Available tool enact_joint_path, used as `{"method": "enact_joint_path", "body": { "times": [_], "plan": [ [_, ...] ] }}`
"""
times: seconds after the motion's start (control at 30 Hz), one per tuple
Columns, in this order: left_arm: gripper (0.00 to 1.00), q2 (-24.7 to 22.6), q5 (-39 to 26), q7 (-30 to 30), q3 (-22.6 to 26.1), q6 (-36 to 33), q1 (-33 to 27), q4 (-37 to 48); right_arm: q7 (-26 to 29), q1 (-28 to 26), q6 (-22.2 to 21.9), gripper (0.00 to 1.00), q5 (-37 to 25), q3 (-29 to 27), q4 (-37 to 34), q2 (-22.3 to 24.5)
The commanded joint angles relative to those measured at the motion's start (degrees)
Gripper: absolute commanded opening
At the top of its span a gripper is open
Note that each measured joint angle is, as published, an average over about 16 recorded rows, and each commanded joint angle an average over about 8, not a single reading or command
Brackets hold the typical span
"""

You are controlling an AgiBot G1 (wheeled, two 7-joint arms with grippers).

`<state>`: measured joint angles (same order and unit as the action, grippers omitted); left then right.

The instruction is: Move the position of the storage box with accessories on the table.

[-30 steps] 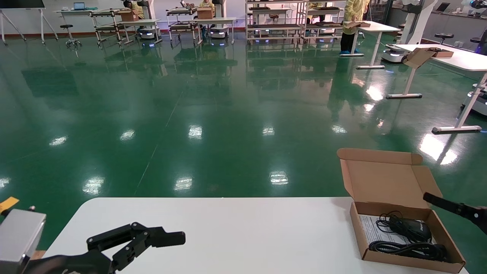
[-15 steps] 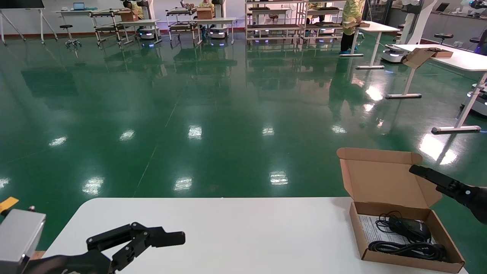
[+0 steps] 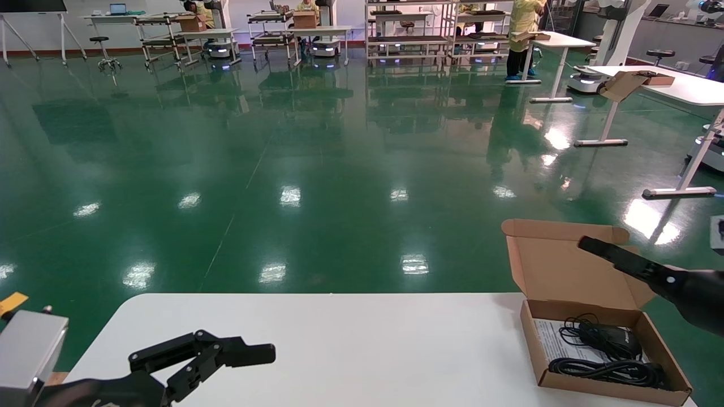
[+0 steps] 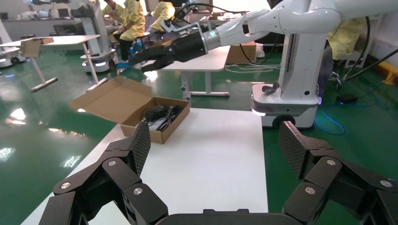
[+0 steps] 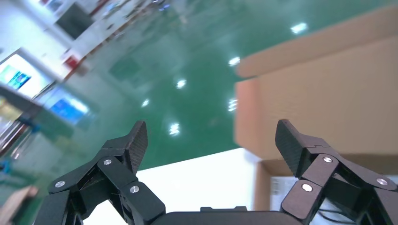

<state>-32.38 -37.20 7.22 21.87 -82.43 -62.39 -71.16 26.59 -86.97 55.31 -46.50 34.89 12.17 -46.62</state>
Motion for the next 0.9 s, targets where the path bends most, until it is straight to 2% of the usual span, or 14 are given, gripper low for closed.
{"method": "enact_joint_path", "body": {
  "times": [0.03,0.9],
  "plan": [
    [1.00,0.00,0.00,0.00,0.00,0.00,0.00,0.00,-0.63,1.01,1.20,1.00,0.18,-0.75,2.43,0.46],
    [1.00,0.00,0.00,0.00,0.00,0.00,0.00,0.00,-8.75,14.03,16.78,1.00,2.56,-10.42,33.92,6.41]
  ]
}}
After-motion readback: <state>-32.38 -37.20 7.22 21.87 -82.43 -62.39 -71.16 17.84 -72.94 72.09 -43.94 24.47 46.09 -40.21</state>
